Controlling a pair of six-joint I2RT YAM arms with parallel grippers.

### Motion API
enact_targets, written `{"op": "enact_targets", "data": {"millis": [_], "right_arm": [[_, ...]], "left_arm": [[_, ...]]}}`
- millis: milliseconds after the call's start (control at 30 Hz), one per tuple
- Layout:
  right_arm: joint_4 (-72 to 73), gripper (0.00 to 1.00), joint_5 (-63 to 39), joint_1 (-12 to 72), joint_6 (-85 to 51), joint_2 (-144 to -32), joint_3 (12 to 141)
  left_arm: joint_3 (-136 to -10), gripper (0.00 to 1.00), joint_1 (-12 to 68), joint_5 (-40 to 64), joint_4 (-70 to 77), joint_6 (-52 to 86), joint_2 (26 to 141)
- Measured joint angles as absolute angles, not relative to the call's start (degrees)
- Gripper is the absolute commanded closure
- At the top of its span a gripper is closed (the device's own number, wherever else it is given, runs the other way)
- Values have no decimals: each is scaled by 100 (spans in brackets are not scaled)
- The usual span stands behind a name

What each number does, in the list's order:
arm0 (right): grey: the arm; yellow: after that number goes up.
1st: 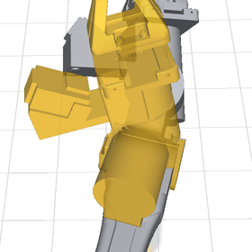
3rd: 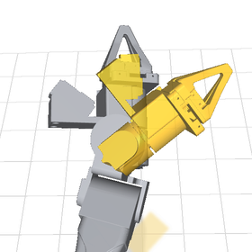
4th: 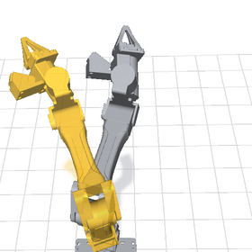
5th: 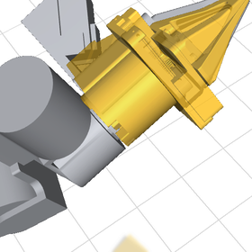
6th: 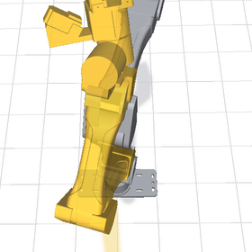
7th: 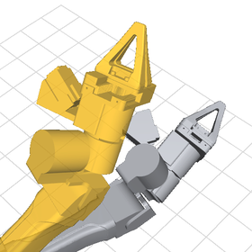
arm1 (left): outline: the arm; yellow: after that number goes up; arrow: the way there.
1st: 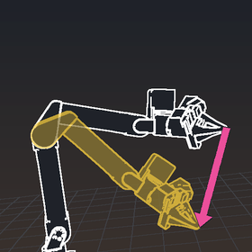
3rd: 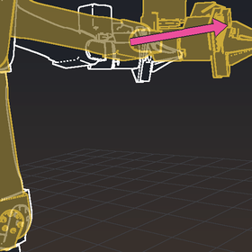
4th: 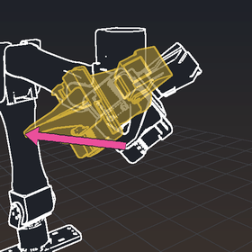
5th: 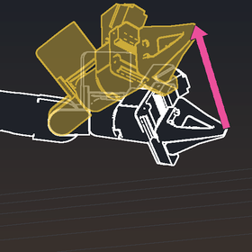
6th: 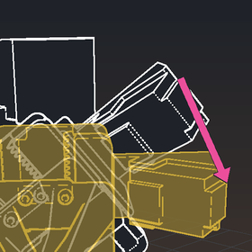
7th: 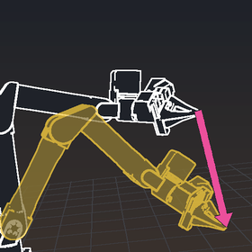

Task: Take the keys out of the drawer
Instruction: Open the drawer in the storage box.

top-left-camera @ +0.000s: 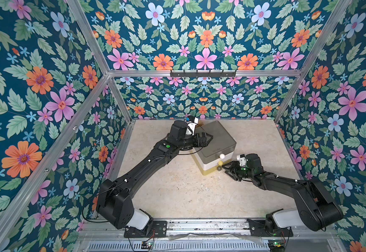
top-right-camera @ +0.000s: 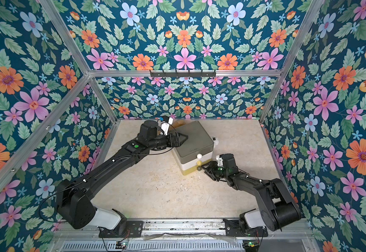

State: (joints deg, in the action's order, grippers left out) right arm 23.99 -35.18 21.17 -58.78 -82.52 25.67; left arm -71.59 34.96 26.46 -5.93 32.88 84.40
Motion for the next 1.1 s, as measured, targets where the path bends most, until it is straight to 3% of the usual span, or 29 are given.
{"op": "enact_targets", "data": {"millis": [567,933,1100], "right_arm": [[3538,57,-3708,2274,-6333,-9389,2727],[3959,75,-3802,2270,-6613,-9642,2735],[3955,77,-3717,2285,-6560,-9557,2668]], "left_arm": [[-6989,1,3562,2731,-362,3328,8569],[-6895,1,3562,2751,-150,3306,8576],[-6836,1,3562,2753,-119,3304,8534]]}}
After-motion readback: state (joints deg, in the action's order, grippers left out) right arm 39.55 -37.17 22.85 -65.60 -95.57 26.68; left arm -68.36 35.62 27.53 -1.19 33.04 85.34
